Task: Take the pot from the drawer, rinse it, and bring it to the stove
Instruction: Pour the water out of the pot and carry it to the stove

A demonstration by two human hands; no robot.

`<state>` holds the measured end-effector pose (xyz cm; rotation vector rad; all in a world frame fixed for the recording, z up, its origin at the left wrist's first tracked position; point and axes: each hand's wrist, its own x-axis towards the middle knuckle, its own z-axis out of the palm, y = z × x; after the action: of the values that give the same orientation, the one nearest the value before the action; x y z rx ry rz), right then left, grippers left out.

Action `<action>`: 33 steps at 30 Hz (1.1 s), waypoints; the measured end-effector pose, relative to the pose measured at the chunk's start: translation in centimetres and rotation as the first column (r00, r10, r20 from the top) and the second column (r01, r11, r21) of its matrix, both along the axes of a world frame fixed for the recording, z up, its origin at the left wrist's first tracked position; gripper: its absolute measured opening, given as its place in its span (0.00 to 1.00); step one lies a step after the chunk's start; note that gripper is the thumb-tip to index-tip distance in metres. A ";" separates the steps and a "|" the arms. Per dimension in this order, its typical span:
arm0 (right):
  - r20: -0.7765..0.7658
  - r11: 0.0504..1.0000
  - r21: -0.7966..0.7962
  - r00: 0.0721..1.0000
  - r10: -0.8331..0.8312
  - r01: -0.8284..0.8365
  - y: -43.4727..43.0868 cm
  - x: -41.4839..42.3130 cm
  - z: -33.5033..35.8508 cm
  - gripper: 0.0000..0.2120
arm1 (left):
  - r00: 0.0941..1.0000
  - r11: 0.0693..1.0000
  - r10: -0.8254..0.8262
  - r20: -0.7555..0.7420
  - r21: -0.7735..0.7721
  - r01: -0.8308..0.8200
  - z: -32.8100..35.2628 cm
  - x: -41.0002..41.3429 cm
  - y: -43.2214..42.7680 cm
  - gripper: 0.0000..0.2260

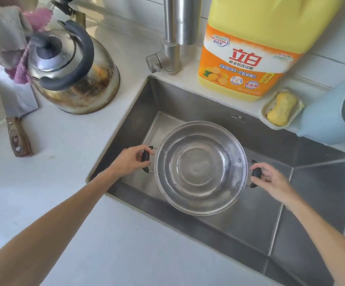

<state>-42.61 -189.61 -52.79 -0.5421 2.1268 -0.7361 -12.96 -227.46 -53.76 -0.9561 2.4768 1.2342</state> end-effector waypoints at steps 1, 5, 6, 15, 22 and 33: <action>-0.012 1.000 -0.020 1.000 -0.001 0.001 0.2 0.0 1.0 0.15 | 0.999 1.000 -0.011 -0.030 -0.001 0.011 1.0 0.1 0.0 0.11; -0.117 0.995 -0.102 0.993 0.008 -0.020 0.5 -0.3 5.1 0.13 | 0.987 0.998 -0.046 -0.153 -0.048 0.039 4.2 1.2 -0.2 0.11; -0.161 0.992 -0.120 0.987 0.013 -0.032 0.5 -0.3 6.0 0.13 | 0.982 0.996 -0.055 -0.181 -0.074 0.042 4.8 1.4 -0.2 0.12; -0.546 0.965 -0.238 0.837 -0.036 -0.113 1.2 0.6 11.0 0.14 | 0.846 0.894 -0.230 -0.481 -0.449 -0.012 7.8 2.2 0.1 0.11; -0.785 0.922 -0.319 0.606 -0.129 -0.218 1.1 1.0 13.0 0.06 | 0.765 0.725 -0.360 -0.534 -0.676 -0.132 10.0 1.5 -0.4 0.06; -0.934 0.905 -0.231 0.343 -0.103 -0.357 3.3 0.9 15.7 0.07 | 0.714 0.618 -0.458 -0.530 -0.767 -0.173 13.1 2.7 0.5 0.11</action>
<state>-41.70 -186.29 -37.12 -1.7229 2.9178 -0.8819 -10.22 -226.97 -40.70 -0.3410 3.7686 0.3781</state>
